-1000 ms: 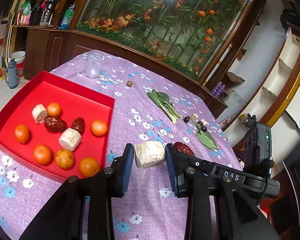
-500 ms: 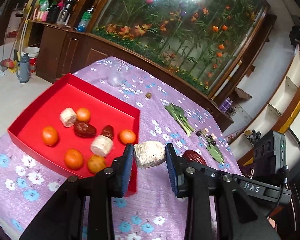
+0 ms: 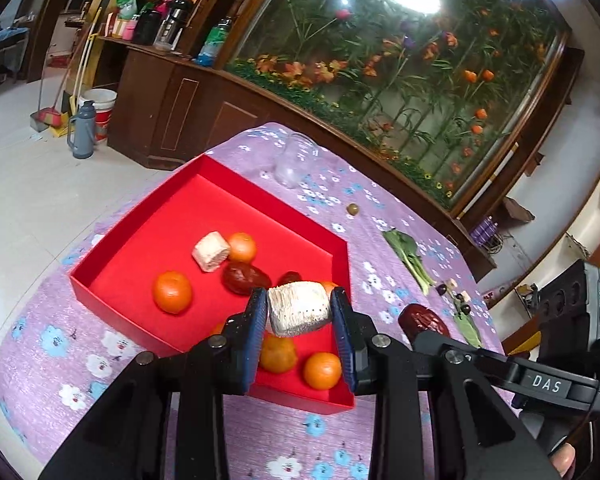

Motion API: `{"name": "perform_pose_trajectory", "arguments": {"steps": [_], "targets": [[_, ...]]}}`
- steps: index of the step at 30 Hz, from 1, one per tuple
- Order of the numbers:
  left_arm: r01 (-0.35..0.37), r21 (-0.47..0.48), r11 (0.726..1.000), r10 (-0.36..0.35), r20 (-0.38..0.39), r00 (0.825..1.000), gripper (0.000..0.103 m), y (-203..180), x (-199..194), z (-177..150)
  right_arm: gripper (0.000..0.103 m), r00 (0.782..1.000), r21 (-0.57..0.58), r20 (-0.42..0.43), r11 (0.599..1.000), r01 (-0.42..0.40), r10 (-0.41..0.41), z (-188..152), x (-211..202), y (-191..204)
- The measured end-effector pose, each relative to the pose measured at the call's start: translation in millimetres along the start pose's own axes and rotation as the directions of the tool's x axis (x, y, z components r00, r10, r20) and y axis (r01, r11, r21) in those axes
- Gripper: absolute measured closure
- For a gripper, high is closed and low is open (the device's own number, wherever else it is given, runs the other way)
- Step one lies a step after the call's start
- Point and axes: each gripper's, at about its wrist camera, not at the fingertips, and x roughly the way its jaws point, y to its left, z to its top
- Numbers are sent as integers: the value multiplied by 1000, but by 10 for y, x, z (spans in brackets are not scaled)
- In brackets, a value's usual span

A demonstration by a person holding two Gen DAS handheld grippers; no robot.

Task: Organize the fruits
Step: 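Carry the red date and white chunk with both tools toward the red tray, then lower the date and chunk into the tray and open both tools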

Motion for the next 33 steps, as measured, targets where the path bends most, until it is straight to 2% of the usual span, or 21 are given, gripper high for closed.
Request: {"name": "perform_pose_trajectory", "arguments": {"steps": [5,18,33], "targets": [[-38,4,999,38,11,999,72,95,2,7,68,1000,-11,-6,1000,-3,3,71,104,57],[-65,-12,998,65,-27,998,72,216,188,29,68,998,-33,-55,999,-2,0,116,424,160],[-136,69,988,136,1,991,72,169,292,173,68,997,-46,-52,998,53,-55,248,575,70]]}}
